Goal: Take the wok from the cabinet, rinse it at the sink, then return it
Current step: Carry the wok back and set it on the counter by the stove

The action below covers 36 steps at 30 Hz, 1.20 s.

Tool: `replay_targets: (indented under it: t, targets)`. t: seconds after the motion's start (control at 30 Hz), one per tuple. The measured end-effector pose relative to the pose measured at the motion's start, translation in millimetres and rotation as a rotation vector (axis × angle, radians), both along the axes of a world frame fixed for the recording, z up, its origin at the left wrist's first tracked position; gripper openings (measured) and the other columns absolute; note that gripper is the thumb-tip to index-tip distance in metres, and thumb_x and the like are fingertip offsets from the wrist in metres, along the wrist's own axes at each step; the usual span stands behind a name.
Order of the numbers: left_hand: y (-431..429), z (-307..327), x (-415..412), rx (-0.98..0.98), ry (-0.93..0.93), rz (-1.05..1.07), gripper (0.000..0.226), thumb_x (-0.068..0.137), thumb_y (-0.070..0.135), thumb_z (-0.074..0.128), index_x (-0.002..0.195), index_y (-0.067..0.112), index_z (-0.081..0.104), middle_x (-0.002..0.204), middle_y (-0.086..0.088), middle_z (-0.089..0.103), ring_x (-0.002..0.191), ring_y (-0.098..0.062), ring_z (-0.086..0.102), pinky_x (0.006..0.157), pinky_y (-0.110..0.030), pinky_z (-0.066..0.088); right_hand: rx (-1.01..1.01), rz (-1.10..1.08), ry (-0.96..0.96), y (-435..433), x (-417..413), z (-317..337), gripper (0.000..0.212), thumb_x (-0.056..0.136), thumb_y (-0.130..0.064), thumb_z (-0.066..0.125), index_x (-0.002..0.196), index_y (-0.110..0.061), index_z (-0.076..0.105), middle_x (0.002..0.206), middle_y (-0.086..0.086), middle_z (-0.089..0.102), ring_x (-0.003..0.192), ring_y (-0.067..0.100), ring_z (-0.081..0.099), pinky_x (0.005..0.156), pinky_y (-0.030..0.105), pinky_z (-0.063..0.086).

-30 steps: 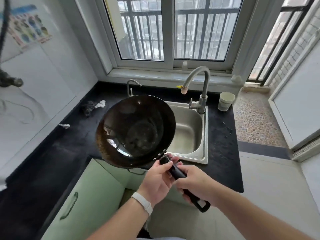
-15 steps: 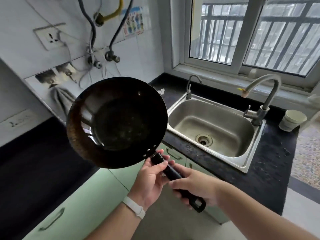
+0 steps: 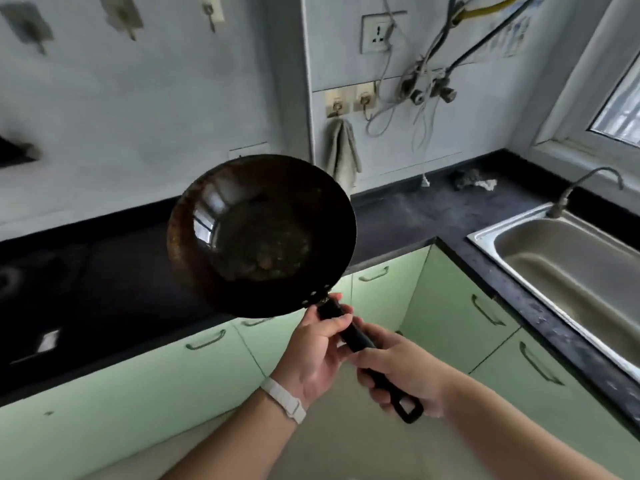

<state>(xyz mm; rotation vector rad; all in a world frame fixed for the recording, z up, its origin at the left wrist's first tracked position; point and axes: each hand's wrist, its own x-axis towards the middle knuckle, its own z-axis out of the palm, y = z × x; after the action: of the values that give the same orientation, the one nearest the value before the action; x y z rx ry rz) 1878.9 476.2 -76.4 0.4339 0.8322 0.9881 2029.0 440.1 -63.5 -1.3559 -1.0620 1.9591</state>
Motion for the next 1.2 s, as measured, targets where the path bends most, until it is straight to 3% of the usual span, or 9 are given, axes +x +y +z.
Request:
replay_targets:
  t: [0.17, 0.4, 0.73, 1.2]
  targets:
    - [-20, -3, -120, 0.014, 0.041, 0.099, 0.031, 0.093, -0.006, 0.054, 0.116, 0.013, 0.061, 0.096, -0.006, 0.065, 0.090, -0.024, 0.064, 0.061, -0.033, 0.058, 0.032, 0.138, -0.030, 0, -114, 0, 0.035, 0.097, -0.012, 0.058, 0.127, -0.031, 0.057, 0.066, 0.008, 0.052, 0.044, 0.018, 0.045, 0.042, 0.026, 0.038]
    - [-60, 2, -261, 0.051, 0.101, 0.266, 0.035, 0.093, 0.001, 0.059, 0.126, 0.012, 0.056, 0.105, -0.008, 0.070, 0.092, -0.023, 0.070, 0.071, -0.036, 0.056, 0.055, 0.383, -0.058, -5, -252, 9, 0.023, 0.093, -0.016, 0.060, 0.115, -0.009, 0.058, 0.065, 0.006, 0.054, 0.045, 0.018, 0.045, 0.044, 0.028, 0.038]
    - [-101, 4, -390, 0.041, 0.095, 0.598, 0.034, 0.094, 0.000, 0.059, 0.124, 0.014, 0.055, 0.097, -0.006, 0.069, 0.088, -0.019, 0.073, 0.067, -0.034, 0.057, 0.093, 0.753, -0.107, 8, -397, 17, 0.021, 0.097, -0.012, 0.056, 0.116, -0.004, 0.053, 0.065, 0.006, 0.053, 0.045, 0.017, 0.043, 0.043, 0.026, 0.038]
    - [-94, -4, -558, -0.030, 0.183, 0.971, 0.033, 0.094, -0.002, 0.058, 0.122, 0.014, 0.055, 0.091, -0.003, 0.069, 0.090, -0.020, 0.069, 0.080, -0.039, 0.056, 0.055, 1.156, 0.027, 64, -601, -3, 0.032, 0.098, -0.013, 0.057, 0.128, -0.006, 0.050, 0.064, 0.005, 0.053, 0.045, 0.016, 0.045, 0.041, 0.028, 0.039]
